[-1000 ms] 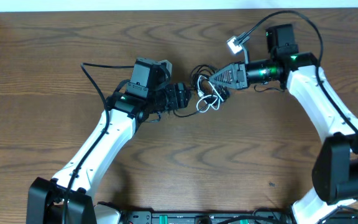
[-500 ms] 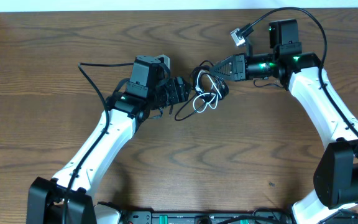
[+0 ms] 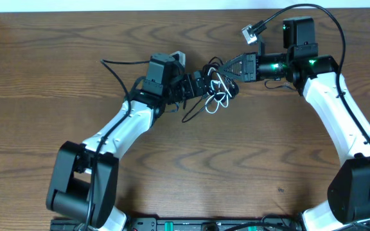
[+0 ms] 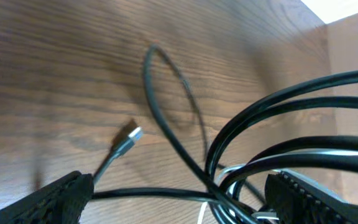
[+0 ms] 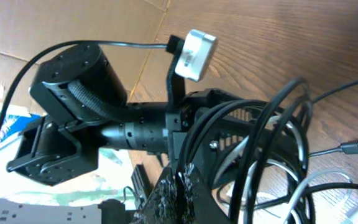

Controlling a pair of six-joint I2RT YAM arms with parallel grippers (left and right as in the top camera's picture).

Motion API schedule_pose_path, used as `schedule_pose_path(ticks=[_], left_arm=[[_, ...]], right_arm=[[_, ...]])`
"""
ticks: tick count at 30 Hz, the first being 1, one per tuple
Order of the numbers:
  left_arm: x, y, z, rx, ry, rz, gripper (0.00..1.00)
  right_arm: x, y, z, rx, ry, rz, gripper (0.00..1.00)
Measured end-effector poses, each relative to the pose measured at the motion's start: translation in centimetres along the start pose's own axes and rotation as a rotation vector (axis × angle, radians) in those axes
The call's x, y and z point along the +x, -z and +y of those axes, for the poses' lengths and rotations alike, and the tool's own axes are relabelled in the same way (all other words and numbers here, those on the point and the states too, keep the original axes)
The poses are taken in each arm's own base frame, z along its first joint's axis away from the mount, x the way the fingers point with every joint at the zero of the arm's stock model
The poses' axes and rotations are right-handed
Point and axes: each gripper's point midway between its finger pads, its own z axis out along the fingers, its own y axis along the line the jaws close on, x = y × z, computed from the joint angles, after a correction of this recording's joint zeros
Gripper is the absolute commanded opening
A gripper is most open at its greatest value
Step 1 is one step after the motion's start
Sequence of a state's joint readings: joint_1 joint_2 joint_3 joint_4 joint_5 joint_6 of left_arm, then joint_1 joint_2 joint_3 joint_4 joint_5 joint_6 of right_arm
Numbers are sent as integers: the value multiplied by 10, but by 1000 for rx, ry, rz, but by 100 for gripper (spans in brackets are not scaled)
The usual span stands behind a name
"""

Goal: Untangle cables

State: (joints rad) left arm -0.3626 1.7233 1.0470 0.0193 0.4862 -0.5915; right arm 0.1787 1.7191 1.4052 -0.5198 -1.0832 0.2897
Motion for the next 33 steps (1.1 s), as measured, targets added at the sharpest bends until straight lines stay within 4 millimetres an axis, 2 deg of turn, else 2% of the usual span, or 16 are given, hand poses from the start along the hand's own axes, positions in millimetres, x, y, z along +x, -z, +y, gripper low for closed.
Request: schedule_pose_path(ticks=[6,11,15,18,22,28,30,33], left_arm=[[7,-20,-8,55,-30,16,92],[4,-23,-19,88,-57,-6,74],[2,-25,-18,57,-41,-32,63],[0,-26,-15,29,-33,-55,47],[-3,-27,-14,12,-38,-76,10],[-1,-27,-3,-32,-24,-69,7],[3,-24,8,-66,-8,-44,7],[9,-13,31,-141,13,-3,7]], right_arm=[[0,0,0,0,-9,1,1],[0,0,0,0,-9,1,1],[0,0,1,-5,-7,1,1],[0,0,2,-9,-14,2,1],[0,0,1,-9,-17,2,1],[0,1,-4,18,-31,-3,1],[1,4,-16,79,-62,-9,1],[5,13,-47,238,-127,-28,1]])
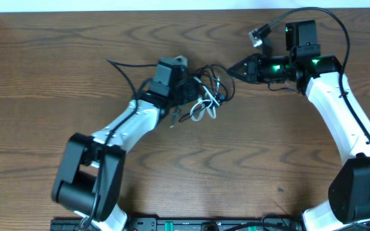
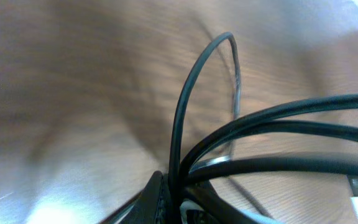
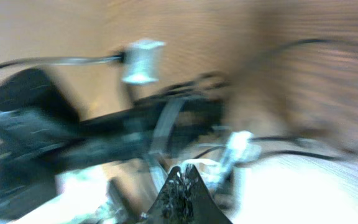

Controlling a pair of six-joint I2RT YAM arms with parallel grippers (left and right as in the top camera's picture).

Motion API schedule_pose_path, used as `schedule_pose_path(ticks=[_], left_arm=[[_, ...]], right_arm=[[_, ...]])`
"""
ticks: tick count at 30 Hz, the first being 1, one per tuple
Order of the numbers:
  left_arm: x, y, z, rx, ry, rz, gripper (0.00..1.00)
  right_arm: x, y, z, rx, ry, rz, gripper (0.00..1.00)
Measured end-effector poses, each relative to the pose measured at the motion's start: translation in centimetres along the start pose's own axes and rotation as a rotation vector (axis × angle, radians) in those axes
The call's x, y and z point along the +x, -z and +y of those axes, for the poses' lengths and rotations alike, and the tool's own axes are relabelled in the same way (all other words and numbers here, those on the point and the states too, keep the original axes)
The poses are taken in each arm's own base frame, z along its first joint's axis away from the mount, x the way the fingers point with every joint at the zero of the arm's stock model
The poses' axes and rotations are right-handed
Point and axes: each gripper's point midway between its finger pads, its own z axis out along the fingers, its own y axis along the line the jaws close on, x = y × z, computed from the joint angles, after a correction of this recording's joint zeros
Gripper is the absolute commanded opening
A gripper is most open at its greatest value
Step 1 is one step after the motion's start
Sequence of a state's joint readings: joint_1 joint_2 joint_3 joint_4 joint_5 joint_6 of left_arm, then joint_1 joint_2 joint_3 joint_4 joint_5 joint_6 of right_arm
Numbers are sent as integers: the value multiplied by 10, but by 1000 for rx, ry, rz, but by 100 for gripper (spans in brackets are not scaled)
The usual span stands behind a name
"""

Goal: Untangle cables

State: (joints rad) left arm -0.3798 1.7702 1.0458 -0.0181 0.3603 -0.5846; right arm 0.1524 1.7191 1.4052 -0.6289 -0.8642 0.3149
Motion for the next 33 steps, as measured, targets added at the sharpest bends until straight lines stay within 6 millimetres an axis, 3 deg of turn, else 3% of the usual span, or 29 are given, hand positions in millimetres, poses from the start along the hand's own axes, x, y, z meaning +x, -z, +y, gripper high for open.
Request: schedule_pose_path(ticks=[3,5,9,11,13,17,23,28,33], left_arm=[[-5,26,15,-50,-2,2,7],[-20,58,10,-46,-30,-52,7],[-27,115,-12,-19,-77,-123,7],[-28,138,-27,24,-99,-157,8],[-27,149,-39,70,-102,-168,7],[-19,154,-56,168,-64,-121,8],[-4,143,-69,292,-24,5,8],[-14,134,-64,377,29,45,7],[-19,123,-44,395,142,103,8]], right_arm=[[0,5,-35,187,-44,-22,1],[0,12,-61,334,-63,-42,1],[-1,22,-83,471,-50,-60,1],[-3,21,-81,463,10,-53,14],[-3,18,-75,428,67,-40,34],[2,9,-53,297,149,-2,56],[4,1,-22,122,225,16,66],[10,-4,-9,66,290,38,69],[21,-16,7,22,436,75,79]])
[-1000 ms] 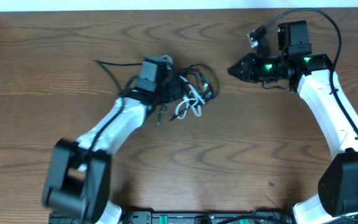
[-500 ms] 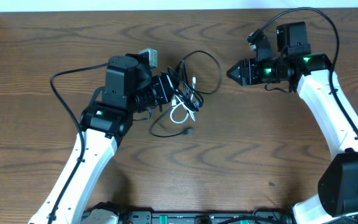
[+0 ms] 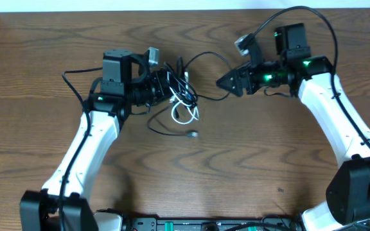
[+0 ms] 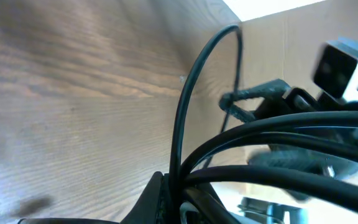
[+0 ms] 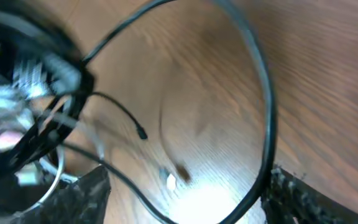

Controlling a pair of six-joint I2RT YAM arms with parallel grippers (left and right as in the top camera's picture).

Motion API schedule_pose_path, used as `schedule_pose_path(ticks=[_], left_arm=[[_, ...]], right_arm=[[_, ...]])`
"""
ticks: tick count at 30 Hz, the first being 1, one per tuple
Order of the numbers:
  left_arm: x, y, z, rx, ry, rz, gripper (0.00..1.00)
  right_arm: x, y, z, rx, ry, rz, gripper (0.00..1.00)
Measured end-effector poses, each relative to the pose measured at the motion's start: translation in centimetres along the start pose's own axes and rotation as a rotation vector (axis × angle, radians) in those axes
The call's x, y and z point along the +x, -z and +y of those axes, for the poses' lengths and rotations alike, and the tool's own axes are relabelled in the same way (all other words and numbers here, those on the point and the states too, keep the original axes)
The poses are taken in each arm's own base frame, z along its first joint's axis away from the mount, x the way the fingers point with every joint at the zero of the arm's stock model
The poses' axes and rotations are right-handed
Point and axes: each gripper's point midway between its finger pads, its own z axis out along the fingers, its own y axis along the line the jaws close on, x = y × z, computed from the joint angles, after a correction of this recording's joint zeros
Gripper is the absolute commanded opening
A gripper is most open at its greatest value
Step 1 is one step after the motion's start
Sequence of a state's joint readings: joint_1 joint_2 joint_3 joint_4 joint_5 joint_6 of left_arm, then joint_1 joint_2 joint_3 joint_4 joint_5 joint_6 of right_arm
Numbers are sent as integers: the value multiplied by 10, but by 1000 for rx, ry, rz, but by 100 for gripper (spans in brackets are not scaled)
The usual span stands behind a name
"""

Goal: Untangle cables

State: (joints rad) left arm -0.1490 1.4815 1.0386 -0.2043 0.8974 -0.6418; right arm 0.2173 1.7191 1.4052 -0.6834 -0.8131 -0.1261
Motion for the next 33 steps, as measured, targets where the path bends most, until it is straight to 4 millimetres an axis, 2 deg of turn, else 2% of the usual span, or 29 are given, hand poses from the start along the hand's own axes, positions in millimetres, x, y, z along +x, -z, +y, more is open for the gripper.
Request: schedule_pose_path(ticks=[2,5,12,14,18,23,27,30,33], left_arm=[[0,-2,7,1,40,14,7],[2,-5,11,1,71,33,8],[3,-5,10,11,86,44,7],[4,-5,10,12,87,45,7],[4,-5,10,12,87,45,7],[5,-5,11,8,96,51,8],[7,-5,12,5,103,57,7],[7,-5,12,5,104,57,8],[7,-5,12,5,104,57,7]], right_arm=[[0,-3,4,-8,74,4,79],[-1,-3,0,18,133,2,78],[2,-1,-24,153,121,28,63],[4,0,-28,177,93,33,64],[4,-1,-24,158,86,33,78],[-12,-1,-18,122,194,-23,78],[-20,12,-29,139,199,-56,77],[-33,33,-37,161,206,-90,76],[-36,41,-29,117,257,-99,76]])
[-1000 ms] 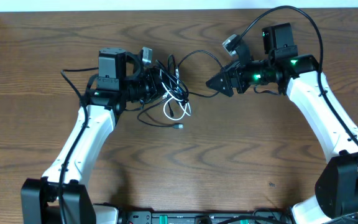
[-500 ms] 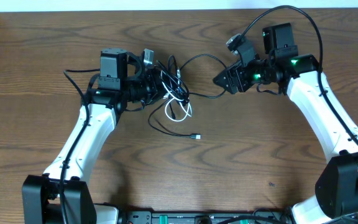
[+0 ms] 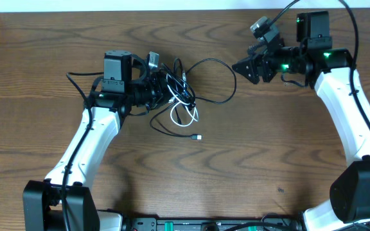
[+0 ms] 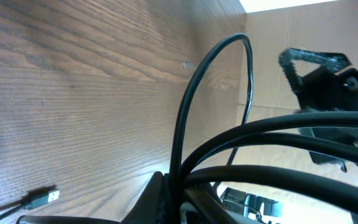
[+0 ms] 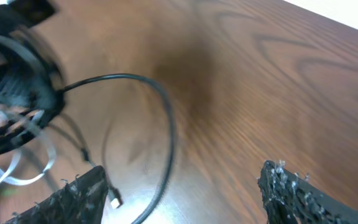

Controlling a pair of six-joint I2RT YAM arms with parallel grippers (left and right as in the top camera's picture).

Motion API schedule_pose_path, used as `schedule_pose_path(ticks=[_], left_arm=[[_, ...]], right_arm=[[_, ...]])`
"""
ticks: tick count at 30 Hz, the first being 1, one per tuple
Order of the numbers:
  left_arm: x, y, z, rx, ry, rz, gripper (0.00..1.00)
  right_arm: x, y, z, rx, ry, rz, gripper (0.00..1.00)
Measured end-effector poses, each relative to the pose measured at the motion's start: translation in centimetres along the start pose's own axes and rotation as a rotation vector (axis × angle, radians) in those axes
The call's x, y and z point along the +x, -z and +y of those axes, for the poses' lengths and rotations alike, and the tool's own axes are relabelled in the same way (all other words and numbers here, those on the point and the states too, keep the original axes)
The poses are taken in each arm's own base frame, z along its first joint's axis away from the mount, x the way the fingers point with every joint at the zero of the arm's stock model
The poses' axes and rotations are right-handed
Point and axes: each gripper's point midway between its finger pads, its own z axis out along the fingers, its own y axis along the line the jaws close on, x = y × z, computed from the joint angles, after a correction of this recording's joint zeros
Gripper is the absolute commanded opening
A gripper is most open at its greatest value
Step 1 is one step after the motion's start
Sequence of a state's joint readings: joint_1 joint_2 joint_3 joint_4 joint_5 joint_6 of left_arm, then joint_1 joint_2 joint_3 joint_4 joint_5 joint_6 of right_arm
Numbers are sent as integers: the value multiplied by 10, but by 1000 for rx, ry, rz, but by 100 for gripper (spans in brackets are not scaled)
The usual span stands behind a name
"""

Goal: Untangle cables

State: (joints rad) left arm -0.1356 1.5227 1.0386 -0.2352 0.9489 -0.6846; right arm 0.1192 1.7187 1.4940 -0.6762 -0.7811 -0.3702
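Observation:
The tangle (image 3: pixel 178 99) is a knot of black and white cables left of the table's middle. My left gripper (image 3: pixel 164 94) is shut on its black strands, which fill the left wrist view (image 4: pixel 241 140) above the closed jaws of the left gripper (image 4: pixel 166 196). A black loop (image 3: pixel 220 80) spreads right from the knot. A white cable (image 3: pixel 186 117) hangs toward the front. A black lead ends in a USB plug (image 3: pixel 198 136). My right gripper (image 3: pixel 238 67) hovers open just right of the loop, with nothing between its fingers. Its wrist view shows the right gripper (image 5: pixel 182 173) over the loop (image 5: pixel 166 124).
A dark wooden table (image 3: pixel 268 160) carries everything. The USB plug (image 4: pixel 42 198) lies flat on the wood below the left wrist and shows small as the USB plug (image 5: pixel 114 202) in the right wrist view. A thin black strand (image 3: pixel 76 86) trails left of the left arm.
My right gripper, open then and now, has moved up and to the right, away from the black loop. The loop now lies rounder on the table. The left gripper holds the bundle in nearly the same place.
Both grippers first met at the tangle in the table's middle. Then the right one was shut and slightly to the right, the left holding the bundle. Later the left had carried the bundle left and the right was open by the loop; now it stands further off.

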Motion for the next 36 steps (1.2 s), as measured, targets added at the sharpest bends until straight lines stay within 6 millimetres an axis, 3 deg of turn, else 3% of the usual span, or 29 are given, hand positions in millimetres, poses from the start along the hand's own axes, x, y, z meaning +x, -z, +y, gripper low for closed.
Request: schedule_pose_path(ticks=[6,10,13,19,20,21,22,24,29,33,36], left_arm=[[0,0,0,0,1,1,8],[1,0,0,3,0,3,7],[1,0,-1,3,0,3,7],[1,0,-1,6,0,5,7],[1,0,-1,6,0,6,7],[1,0,-1,5,0,5,7],[1,0,-1,6,0,6,8],[1,0,-1,5,0,5,8],[0,0,0,1,0,1,7],[0,0,1,-7,4,-3,7],[2,0,4,-15,15,3,7]], right_arm=[[20,-13,56,-190,134,85,73],[31,-36,91,-235,265,157,73],[37,-45,100,-240,308,189,73],[48,-65,97,-247,349,225,59],[50,-70,96,-249,350,228,54],[52,-76,93,-250,349,233,31],[58,-85,89,-255,341,245,16],[63,-93,83,-247,315,254,1],[46,-88,59,-166,157,204,1],[10,-35,0,2,-49,63,1],[-18,34,-51,158,-208,-93,1]])
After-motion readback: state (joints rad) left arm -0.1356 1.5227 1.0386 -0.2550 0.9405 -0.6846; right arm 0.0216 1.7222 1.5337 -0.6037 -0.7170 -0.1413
